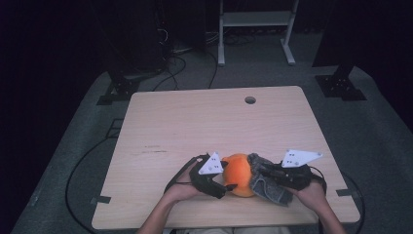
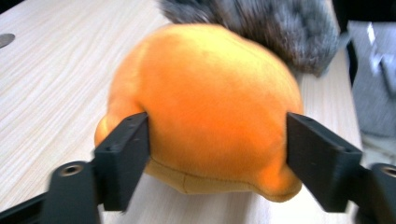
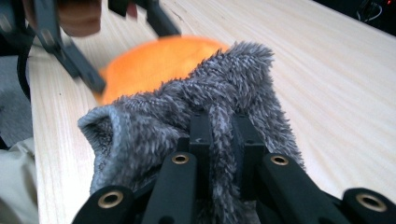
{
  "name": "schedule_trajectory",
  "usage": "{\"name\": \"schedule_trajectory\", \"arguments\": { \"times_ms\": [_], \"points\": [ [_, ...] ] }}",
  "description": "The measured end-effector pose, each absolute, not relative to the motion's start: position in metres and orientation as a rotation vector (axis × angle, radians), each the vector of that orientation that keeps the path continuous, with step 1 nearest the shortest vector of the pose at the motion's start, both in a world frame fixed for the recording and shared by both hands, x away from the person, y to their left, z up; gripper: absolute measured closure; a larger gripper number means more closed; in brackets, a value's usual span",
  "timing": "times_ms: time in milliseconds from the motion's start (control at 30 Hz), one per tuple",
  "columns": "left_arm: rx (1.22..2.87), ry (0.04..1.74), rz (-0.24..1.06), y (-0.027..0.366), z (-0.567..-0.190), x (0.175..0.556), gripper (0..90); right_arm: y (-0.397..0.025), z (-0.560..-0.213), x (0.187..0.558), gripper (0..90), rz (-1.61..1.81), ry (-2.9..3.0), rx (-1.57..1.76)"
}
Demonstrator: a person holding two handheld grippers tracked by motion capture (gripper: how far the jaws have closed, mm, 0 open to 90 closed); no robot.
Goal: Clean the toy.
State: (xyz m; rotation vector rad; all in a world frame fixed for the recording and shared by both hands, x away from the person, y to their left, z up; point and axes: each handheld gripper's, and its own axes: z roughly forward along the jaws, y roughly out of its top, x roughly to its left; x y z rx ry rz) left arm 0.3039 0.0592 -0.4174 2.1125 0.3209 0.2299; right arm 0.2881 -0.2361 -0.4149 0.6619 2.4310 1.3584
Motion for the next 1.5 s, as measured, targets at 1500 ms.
{"name": "schedule_trajectory", "arguments": {
  "times_ms": [1500],
  "points": [
    [2.160,0.319,0.250,0.049,-0.424,0.301,30.3,-0.220,-0.417,0.279,80.0,1.430,2.500,0.653]
  ]
}}
